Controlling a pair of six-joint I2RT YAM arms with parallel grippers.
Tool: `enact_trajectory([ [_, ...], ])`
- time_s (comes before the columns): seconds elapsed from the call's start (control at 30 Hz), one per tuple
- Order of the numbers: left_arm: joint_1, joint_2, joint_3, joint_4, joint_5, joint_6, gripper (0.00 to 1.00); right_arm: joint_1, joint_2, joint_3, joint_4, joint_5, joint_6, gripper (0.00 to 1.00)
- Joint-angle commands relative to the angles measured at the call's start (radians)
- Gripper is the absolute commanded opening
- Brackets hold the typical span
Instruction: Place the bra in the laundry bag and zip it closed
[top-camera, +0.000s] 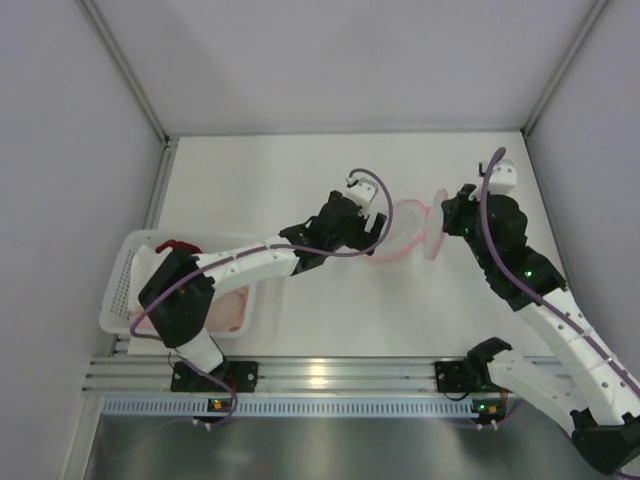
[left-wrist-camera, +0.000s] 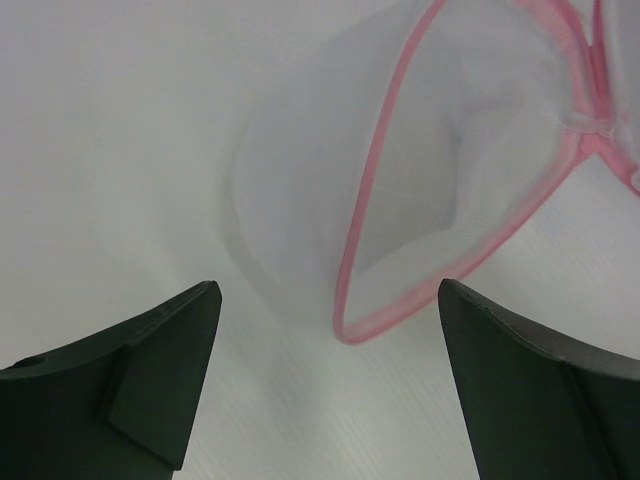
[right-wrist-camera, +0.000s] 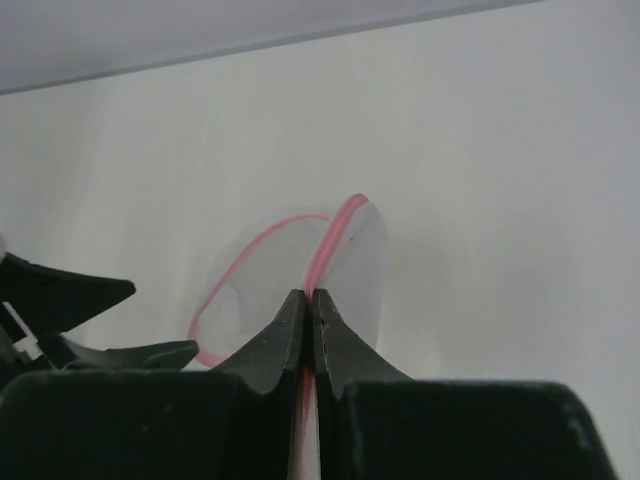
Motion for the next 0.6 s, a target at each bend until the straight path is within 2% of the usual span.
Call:
enact_trajectory([
  [0.0, -0.005, 0.084, 0.083, 0.144, -0.039, 0.040, 0.93, -0.006, -0.039, -0.002, 0.010, -0.029, 0.022, 0.00],
  [0.13, -0.005, 0.186, 0.127, 0.196, -0.067, 0.051, 0.77, -0.004, -0.034, -0.019, 0.015, -0.039, 0.028, 0.00],
  [0.2, -0.005, 0.218, 0.144, 0.194, -0.117, 0.028, 0.53, -0.006, -0.030, -0.010, 0.001, -0.029, 0.026, 0.00],
  [0.23, -0.005, 0.220, 0.149, 0.194, -0.140, 0.021, 0.36, -0.007, -0.030, -0.006, -0.004, -0.017, 0.025, 0.00],
  [0.3, -0.004, 0.210, 0.150, 0.190, -0.167, 0.014, 0.20, -0.006, -0.033, 0.007, -0.014, 0.001, 0.025, 0.00],
  [0.33, -0.004, 0.204, 0.159, 0.179, -0.167, 0.008, 0.05, -0.009, -0.034, 0.013, -0.027, 0.026, 0.028, 0.00],
  [0.37, -0.004, 0.201, 0.170, 0.156, -0.154, -0.002, 0.00, -0.010, -0.039, 0.021, -0.031, 0.033, 0.029, 0.00],
  [0.47, -0.004, 0.183, 0.250, 0.008, -0.165, -0.104, 0.00, -0.016, -0.054, 0.062, -0.028, 0.018, 0.022, 0.00],
  [0.57, 0.008, 0.155, 0.368, -0.235, -0.151, -0.198, 0.00, -0.020, -0.062, 0.133, -0.044, -0.005, 0.002, 0.00],
])
